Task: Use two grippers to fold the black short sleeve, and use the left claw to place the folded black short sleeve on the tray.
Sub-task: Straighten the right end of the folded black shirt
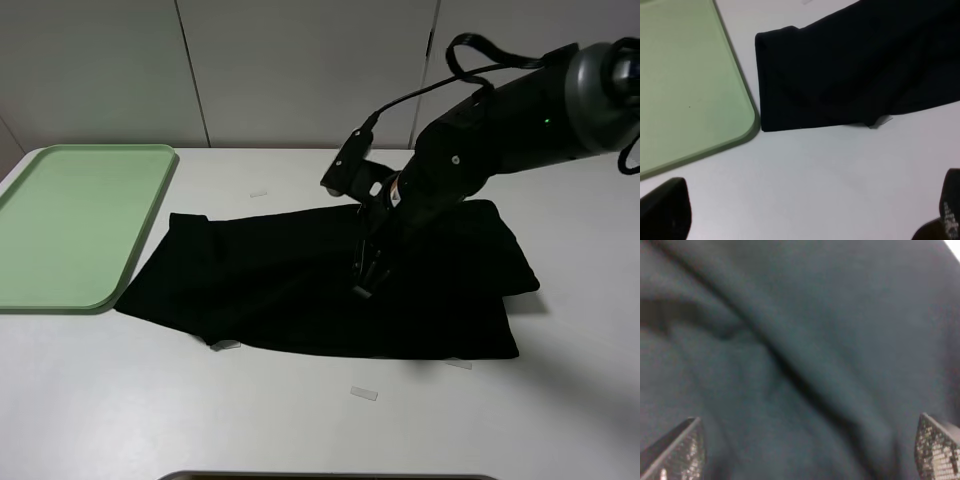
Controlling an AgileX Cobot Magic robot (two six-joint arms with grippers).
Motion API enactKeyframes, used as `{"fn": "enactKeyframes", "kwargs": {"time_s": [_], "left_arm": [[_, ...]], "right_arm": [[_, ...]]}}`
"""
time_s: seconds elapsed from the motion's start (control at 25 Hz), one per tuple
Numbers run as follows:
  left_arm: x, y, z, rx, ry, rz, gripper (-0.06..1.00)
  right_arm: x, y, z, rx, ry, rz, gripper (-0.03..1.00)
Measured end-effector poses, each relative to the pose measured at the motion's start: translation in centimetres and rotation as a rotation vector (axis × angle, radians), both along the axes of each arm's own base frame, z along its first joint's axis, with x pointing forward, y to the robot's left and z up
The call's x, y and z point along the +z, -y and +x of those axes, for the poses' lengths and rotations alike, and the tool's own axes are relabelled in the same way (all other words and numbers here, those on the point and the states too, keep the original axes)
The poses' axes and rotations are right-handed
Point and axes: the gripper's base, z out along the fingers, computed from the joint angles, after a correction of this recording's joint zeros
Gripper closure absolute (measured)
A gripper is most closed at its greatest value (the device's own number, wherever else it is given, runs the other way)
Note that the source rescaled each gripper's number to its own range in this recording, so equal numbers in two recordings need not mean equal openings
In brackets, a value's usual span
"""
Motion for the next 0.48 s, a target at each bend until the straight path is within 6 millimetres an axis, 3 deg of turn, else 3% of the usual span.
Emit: {"fn": "enactKeyframes", "kwargs": {"time_s": [0.16,0.48], "left_arm": [[0.0,0.0,0.0,0.000,0.000,0.000,-0.05],[0.0,-0.2,0.0,0.012,0.002,0.017,-0.05]], "right_arm": [[-1.4,-1.3,-0.7,0.038,-0.024,-0.004,0.05],[-3.3,-1.6,-0.8,-0.015,-0.093,0.008,0.05]]}}
